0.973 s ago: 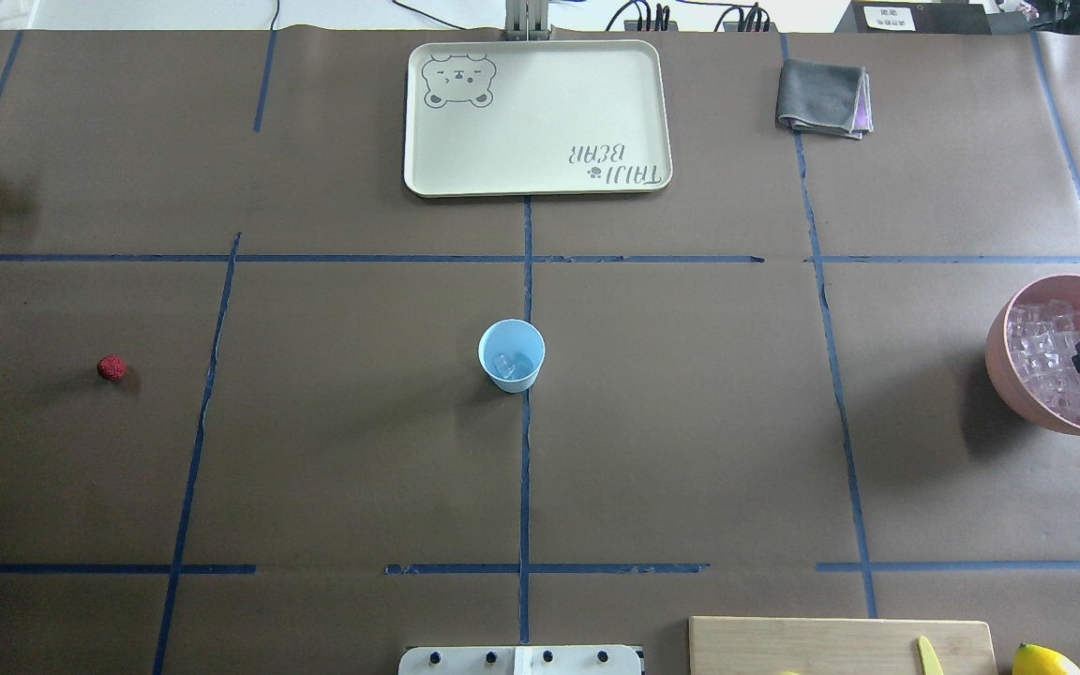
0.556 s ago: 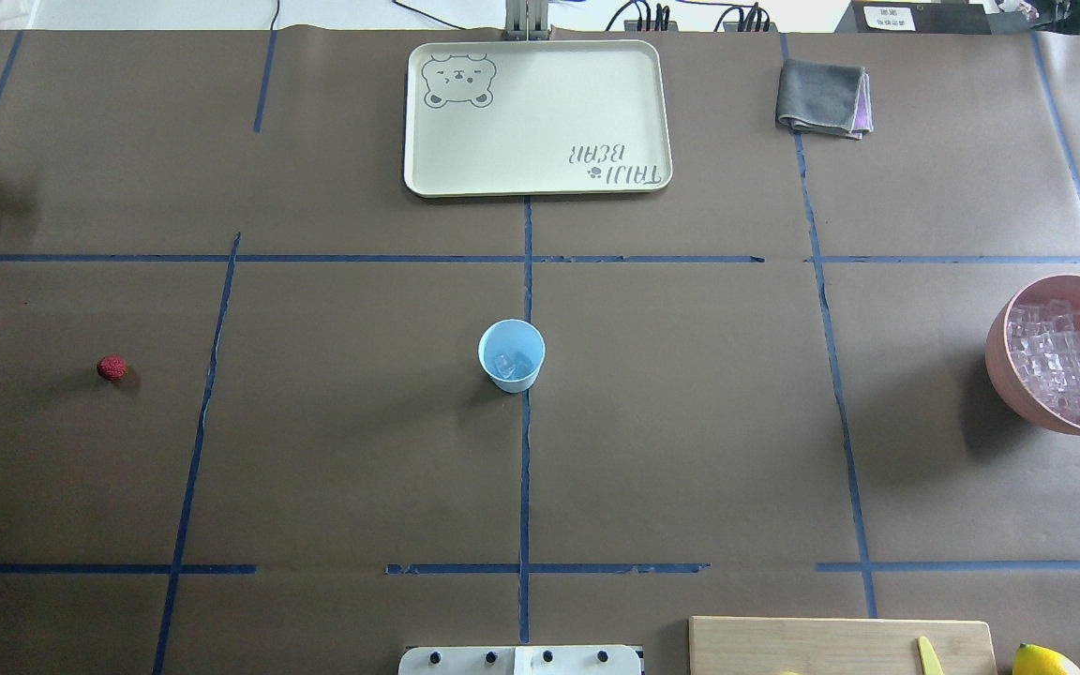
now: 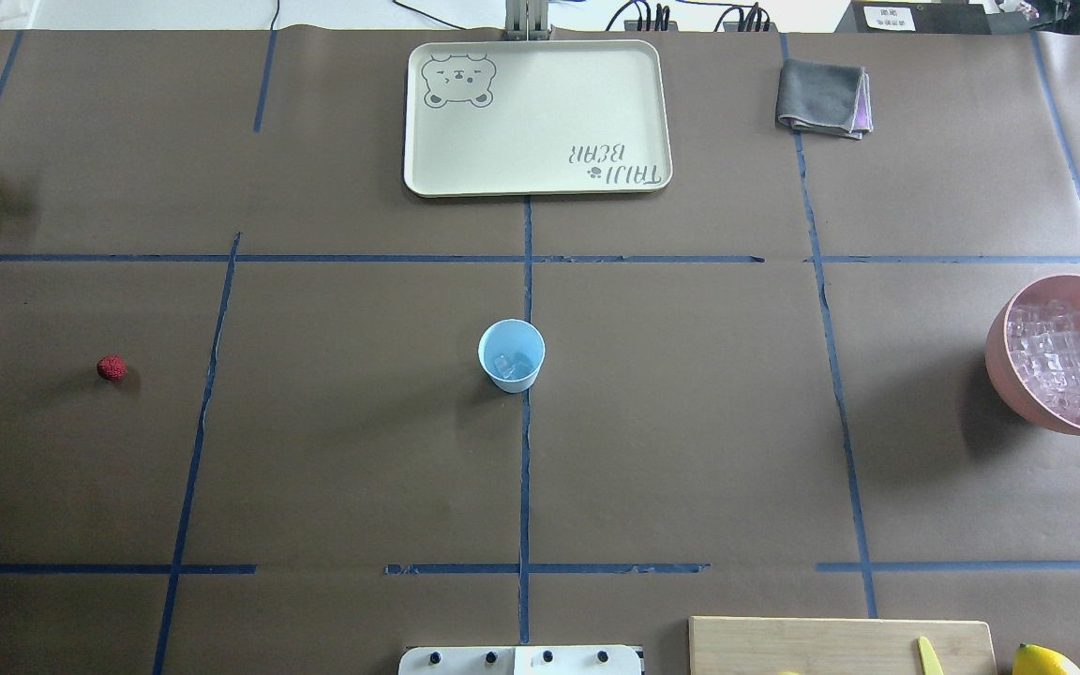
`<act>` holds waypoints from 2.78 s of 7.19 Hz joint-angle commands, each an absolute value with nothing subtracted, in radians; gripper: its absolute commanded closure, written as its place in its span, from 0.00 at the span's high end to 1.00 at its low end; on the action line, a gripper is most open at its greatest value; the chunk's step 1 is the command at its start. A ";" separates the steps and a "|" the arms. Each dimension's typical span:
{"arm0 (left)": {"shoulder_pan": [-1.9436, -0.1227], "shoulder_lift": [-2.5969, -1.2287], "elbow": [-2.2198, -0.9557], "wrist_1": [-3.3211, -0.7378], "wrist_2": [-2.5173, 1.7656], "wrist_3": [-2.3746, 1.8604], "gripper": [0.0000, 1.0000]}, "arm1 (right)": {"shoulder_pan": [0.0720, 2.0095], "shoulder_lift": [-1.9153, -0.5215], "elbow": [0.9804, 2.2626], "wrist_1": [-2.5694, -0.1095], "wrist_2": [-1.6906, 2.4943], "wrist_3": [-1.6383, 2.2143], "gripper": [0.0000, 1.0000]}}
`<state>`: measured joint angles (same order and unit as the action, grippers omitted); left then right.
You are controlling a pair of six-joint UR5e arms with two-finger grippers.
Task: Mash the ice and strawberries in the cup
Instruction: 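Carry the ice cube with the right gripper over the light-blue cup, then lower the right gripper over the cup and release the ice cube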
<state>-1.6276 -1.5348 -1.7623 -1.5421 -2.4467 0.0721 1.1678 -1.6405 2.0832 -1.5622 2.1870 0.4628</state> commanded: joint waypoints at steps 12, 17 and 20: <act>-1.626 -1.528 -1.738 -1.543 -2.439 0.078 1.00 | 0.492 -0.597 1.483 -1.756 1.830 1.341 0.01; -1.625 -1.529 -1.738 -1.543 -2.439 0.075 1.00 | 0.482 -0.604 1.482 -1.763 1.835 1.341 0.11; -1.624 -1.532 -1.738 -1.543 -2.439 0.074 1.00 | 0.482 -0.604 1.482 -1.763 1.836 1.341 0.34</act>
<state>-1.6246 -1.5317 -1.7373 -1.5432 -2.4390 0.0738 0.4812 -0.6043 1.4818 -1.7625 1.8356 1.3407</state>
